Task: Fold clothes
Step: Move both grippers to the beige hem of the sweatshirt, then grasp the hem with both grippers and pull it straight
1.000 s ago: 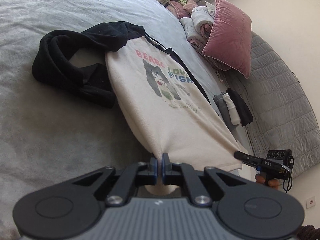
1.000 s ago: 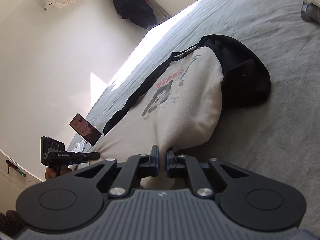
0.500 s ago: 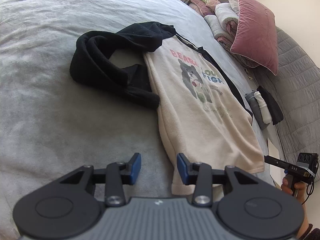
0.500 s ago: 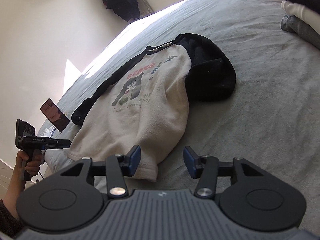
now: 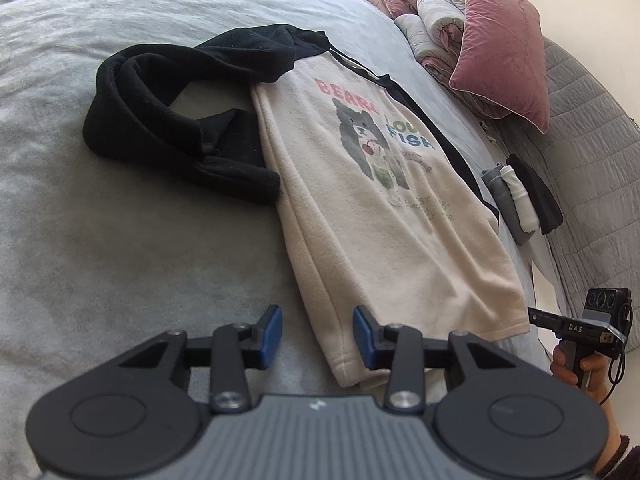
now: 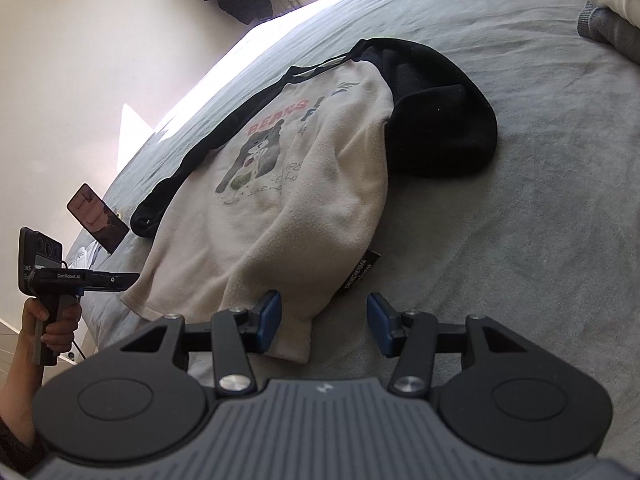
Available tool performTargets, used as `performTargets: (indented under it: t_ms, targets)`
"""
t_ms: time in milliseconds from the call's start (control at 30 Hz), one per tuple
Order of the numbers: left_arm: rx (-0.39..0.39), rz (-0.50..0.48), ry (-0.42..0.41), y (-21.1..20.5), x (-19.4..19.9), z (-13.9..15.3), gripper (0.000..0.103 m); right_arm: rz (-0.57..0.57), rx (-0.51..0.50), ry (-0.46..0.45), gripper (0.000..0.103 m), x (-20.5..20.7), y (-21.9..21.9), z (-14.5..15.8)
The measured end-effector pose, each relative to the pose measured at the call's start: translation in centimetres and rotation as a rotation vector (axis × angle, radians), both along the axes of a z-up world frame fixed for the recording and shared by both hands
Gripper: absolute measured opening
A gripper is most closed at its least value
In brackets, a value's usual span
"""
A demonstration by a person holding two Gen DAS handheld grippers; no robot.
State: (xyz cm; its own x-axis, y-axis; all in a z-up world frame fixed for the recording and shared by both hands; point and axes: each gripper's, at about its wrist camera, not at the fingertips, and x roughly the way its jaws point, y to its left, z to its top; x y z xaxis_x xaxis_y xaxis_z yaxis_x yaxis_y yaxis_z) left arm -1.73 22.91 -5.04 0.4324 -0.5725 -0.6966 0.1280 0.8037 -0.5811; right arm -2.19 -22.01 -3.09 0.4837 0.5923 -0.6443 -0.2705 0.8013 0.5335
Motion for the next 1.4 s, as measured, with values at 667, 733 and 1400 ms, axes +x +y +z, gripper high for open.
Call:
performTargets:
  t_ms: [667,733,1400]
  targets:
    - [-0.089,0.076,0.044,-2.4,0.9,-1.4,0.021,0.018,0.182,0.126,0.028,2.2,4.2,-2.1]
    - [-0.083,0.082,0.055,-2.1,0.9,-1.5,0.01,0.026,0.15,0.104,0.022,2.0,4.4,-1.8]
    - [-0.221,0.232,0.106,3.5,0.6,-1.9,0.032,-0.28,-0.182,0.104,0.005,0.1,-3.8,0.7]
